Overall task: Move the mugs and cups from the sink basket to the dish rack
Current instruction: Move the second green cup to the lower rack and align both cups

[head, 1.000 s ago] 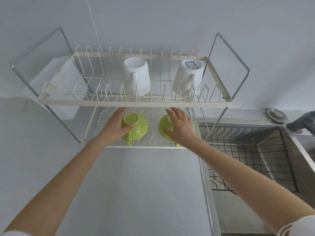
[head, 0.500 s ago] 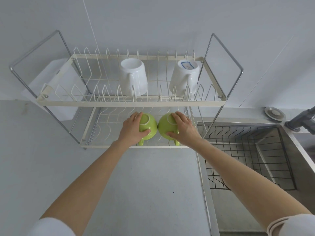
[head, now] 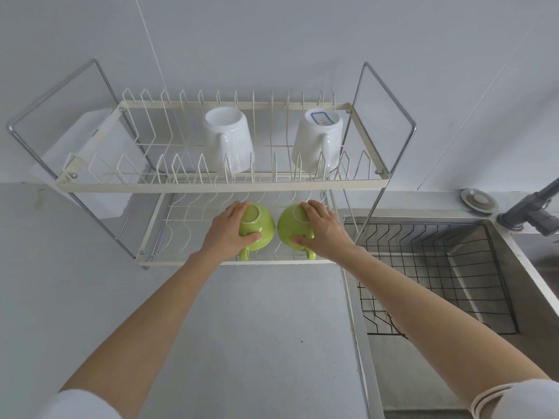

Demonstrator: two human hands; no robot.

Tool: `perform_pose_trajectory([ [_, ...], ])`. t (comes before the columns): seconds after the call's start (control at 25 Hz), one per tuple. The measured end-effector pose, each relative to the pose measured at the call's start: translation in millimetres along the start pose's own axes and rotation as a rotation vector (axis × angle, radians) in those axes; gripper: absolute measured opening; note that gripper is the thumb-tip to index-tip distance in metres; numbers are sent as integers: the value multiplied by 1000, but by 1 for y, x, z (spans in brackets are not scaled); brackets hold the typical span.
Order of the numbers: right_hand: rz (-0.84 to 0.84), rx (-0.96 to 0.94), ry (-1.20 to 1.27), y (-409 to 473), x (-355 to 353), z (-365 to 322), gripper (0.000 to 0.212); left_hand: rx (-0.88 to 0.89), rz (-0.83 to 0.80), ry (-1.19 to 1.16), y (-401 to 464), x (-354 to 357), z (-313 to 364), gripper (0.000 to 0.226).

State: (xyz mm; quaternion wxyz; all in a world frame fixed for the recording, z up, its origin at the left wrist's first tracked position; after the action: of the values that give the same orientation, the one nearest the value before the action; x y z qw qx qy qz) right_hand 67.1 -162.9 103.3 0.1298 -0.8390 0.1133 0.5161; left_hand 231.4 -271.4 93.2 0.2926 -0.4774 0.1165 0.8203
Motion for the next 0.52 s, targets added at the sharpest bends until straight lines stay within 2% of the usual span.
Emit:
perform_pose_trajectory([
  [0.4, -54, 24, -31, 4, 5, 0, 82, 2, -42, 2, 2, 2, 0, 79],
  [0.52, -19, -1, -109, 2, 0, -1, 79, -16, -75, 93, 2, 0, 1, 80],
])
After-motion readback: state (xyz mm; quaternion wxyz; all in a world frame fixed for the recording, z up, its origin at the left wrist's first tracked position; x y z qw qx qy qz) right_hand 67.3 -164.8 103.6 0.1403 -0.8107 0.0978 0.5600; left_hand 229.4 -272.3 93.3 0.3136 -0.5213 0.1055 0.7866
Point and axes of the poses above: each hand's wrist, its own y-axis towards the middle knuckle, its own x-axis out of the palm, z = x × y, the point moved 4 cm from there along y, towards the middle knuckle
